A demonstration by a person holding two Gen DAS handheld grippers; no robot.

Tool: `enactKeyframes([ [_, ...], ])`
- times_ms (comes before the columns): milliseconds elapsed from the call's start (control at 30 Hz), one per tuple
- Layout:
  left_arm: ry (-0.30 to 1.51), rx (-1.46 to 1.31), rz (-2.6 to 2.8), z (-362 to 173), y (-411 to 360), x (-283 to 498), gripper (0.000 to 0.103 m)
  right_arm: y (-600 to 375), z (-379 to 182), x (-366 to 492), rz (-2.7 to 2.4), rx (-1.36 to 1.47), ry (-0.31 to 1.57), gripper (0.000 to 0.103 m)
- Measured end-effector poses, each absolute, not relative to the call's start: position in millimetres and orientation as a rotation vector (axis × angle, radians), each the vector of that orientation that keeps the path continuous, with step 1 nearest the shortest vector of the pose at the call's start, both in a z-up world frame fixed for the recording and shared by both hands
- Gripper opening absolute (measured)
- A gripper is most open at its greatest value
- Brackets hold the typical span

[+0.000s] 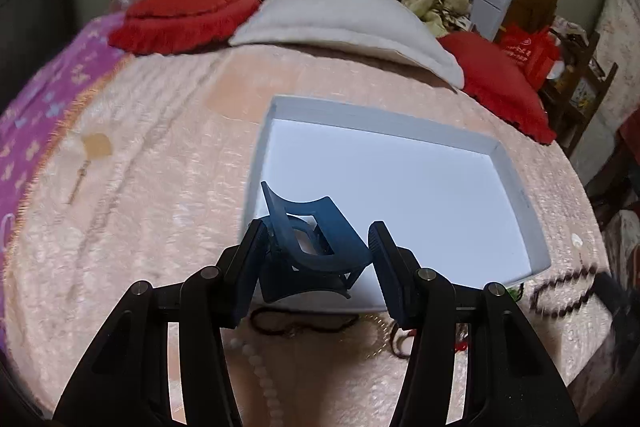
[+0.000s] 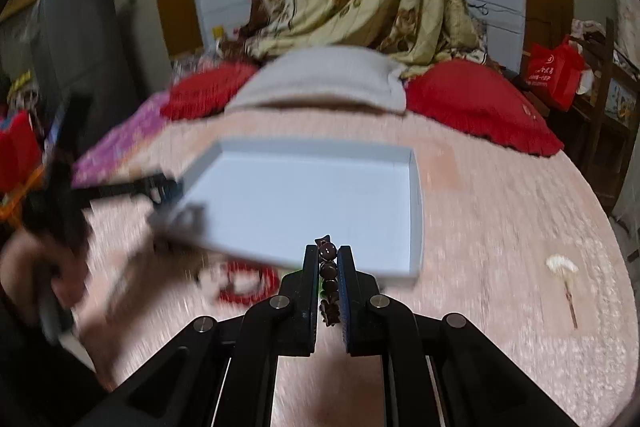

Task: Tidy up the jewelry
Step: 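Carry the clip and brown bracelet into the white tray and open both tools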

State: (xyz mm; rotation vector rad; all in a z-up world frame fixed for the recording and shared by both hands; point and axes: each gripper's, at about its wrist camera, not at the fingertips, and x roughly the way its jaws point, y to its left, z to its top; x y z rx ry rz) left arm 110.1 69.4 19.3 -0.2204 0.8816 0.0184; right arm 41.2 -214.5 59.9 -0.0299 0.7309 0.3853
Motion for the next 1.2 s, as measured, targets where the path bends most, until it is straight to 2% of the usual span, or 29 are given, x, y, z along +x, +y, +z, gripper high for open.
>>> enactKeyframes([
  [167,0.875,-0.242,-0.038,9,67,122,0.052,-204,70,84,0.397,0.052,0.725,0.008],
  [300,0.923,-0.226,-0.036,-9,64,130,0.052,-193,47,118,0.412,0.127,0.789,0.008],
  [400,0.954,-0.197,-0.016,-19,61,132,0.047,-195,24,135,0.382,0.137,0.852,0.008],
  [633,0.984,-0.156,0.014,-29,52,135,0.047,-219,-21,160,0.300,0.155,1.007,0.008],
  [733,0.990,-0.143,0.023,-29,47,135,0.049,-226,-24,161,0.306,0.182,1.029,0.023],
  [800,0.989,-0.132,0.024,-27,46,135,0.050,-232,-17,158,0.306,0.194,1.004,0.037],
  [1000,0.943,-0.139,0.000,-9,54,121,0.053,-258,5,134,0.326,0.218,0.948,0.038],
  [1067,0.919,-0.141,-0.013,-1,61,112,0.062,-264,5,125,0.330,0.203,0.954,0.038],
  [1200,0.871,-0.134,0.001,14,88,83,0.068,-270,-1,108,0.318,0.135,0.998,0.038],
])
